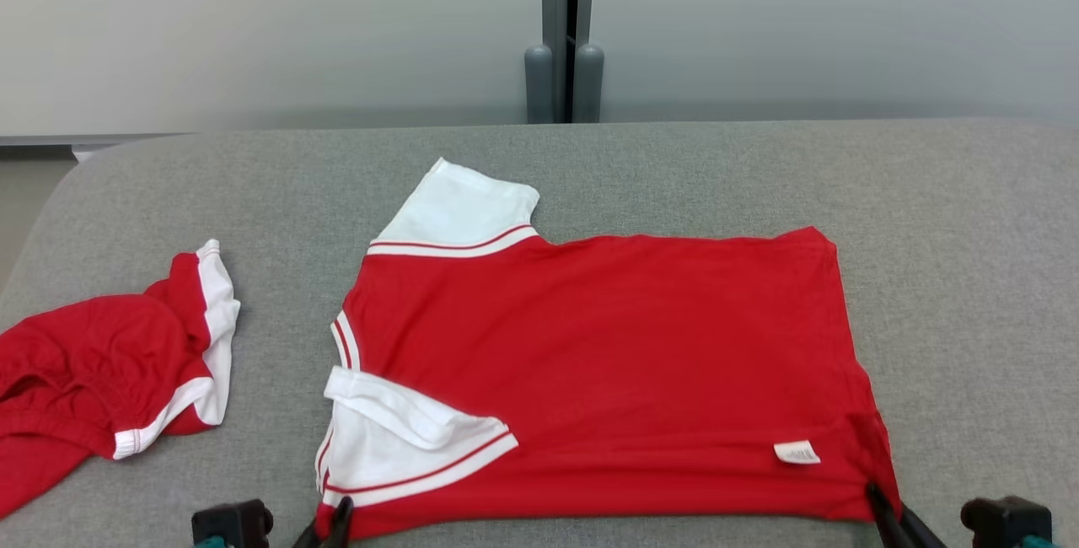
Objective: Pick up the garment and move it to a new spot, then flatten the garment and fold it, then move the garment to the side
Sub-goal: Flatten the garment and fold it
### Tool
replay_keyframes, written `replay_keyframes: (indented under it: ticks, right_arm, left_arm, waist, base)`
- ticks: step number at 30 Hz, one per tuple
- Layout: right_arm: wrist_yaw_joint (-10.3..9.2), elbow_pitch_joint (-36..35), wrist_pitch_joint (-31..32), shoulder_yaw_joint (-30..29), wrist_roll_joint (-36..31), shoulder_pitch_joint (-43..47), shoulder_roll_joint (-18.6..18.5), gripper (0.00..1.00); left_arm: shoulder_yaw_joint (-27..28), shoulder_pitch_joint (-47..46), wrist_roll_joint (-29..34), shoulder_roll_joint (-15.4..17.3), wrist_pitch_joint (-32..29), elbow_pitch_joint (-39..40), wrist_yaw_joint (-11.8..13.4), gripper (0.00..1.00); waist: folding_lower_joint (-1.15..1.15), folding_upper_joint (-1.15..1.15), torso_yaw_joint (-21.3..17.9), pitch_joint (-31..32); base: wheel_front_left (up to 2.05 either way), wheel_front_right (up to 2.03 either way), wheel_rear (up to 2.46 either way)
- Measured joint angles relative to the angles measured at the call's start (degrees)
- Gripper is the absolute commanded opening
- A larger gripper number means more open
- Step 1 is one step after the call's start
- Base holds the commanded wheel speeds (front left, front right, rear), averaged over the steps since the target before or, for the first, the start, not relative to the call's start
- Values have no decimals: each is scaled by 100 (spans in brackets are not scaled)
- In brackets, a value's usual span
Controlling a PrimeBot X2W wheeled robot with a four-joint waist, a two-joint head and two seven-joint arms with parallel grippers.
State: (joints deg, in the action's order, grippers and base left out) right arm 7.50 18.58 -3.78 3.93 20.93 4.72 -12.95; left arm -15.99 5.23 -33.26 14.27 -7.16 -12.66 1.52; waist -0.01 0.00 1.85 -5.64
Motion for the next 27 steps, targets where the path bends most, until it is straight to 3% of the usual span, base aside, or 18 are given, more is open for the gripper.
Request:
replay_keyframes:
  ticks: [13, 14, 15, 22, 27]
  right_arm:
    - [0, -171, 330, -310, -69, 789, 162, 0]
    - [0, -171, 330, -312, -88, 797, 181, 33]
    - [0, -174, 331, -315, -107, 797, 202, 100]
    - [0, -719, -49, -547, -391, 638, 280, 100]
    - [-1, -1605, -126, -641, -678, 358, 387, 100]
  left_arm:
    - [-212, 666, -90, -41, -271, 66, 155, 0]
    - [-212, 663, -83, -43, -235, 66, 168, 36]
    - [-220, 662, -34, -45, -188, 57, 205, 100]
    - [-108, 434, 487, -26, 710, 322, 526, 100]
    - [-62, 147, 926, 33, 1239, 855, 783, 100]
  waist:
    - [0, 0, -47, 460]
    - [0, 0, -55, 469]
    - [0, 0, -60, 476]
    - [1, 0, -138, 469]
    - [1, 0, -198, 437]
  base:
    - [0, 0, 0]
    - [0, 0, 0]
    - [0, 0, 0]
    - [0, 0, 0]
    - [0, 0, 0]
